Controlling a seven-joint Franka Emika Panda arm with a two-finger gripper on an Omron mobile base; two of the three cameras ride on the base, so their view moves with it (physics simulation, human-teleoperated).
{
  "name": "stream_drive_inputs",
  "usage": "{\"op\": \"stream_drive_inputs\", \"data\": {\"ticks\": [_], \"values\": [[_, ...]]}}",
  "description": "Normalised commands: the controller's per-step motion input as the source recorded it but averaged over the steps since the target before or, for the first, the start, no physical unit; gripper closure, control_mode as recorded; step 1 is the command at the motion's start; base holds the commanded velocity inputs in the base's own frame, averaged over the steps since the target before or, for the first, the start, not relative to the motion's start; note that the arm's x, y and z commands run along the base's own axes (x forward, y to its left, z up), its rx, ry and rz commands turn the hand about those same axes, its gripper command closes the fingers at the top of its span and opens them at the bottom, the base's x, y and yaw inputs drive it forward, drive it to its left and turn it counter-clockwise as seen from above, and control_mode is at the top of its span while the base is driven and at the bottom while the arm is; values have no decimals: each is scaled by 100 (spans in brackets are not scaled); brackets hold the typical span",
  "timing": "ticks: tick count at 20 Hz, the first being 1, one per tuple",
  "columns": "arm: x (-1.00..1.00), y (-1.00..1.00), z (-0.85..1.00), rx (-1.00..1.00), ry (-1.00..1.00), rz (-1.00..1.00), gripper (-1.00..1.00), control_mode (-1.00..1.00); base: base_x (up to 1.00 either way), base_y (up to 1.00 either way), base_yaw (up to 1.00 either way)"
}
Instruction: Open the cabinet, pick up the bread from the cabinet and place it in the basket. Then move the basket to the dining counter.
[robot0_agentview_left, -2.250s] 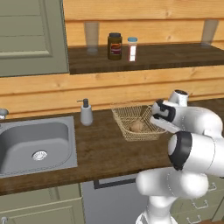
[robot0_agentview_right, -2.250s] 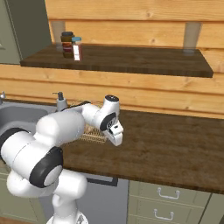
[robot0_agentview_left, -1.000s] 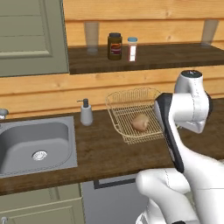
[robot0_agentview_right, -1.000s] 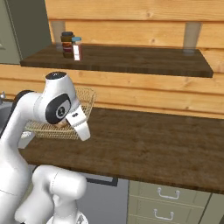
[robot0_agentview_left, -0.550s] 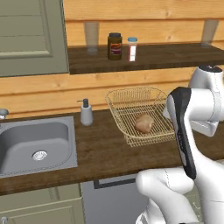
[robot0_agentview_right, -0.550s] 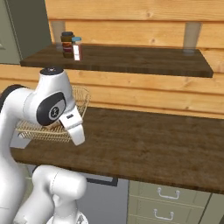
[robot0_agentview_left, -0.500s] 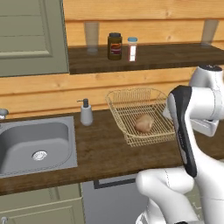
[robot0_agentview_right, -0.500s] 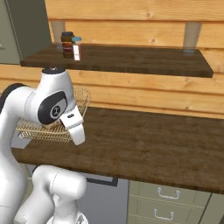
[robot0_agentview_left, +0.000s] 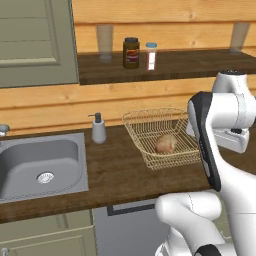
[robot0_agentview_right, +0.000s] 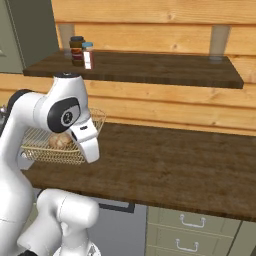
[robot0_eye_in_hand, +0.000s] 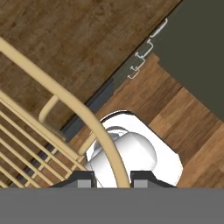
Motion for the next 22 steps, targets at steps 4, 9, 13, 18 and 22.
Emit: {"op": "stream_drive_inputs", "data": {"ticks": [4, 9, 13, 18, 22], "values": [[0, 0, 0, 0, 0, 0, 100, -100, 0, 0, 0], [-17, 0, -3, 0, -1, 0, 100, -100, 0, 0, 0], [0, 0, 0, 0, 0, 0, 100, 100, -78, -16, -12], [0, 0, 0, 0, 0, 0, 100, 100, -66, -22, -69], [0, 0, 0, 0, 0, 0, 100, 100, -42, -1, -82]]}}
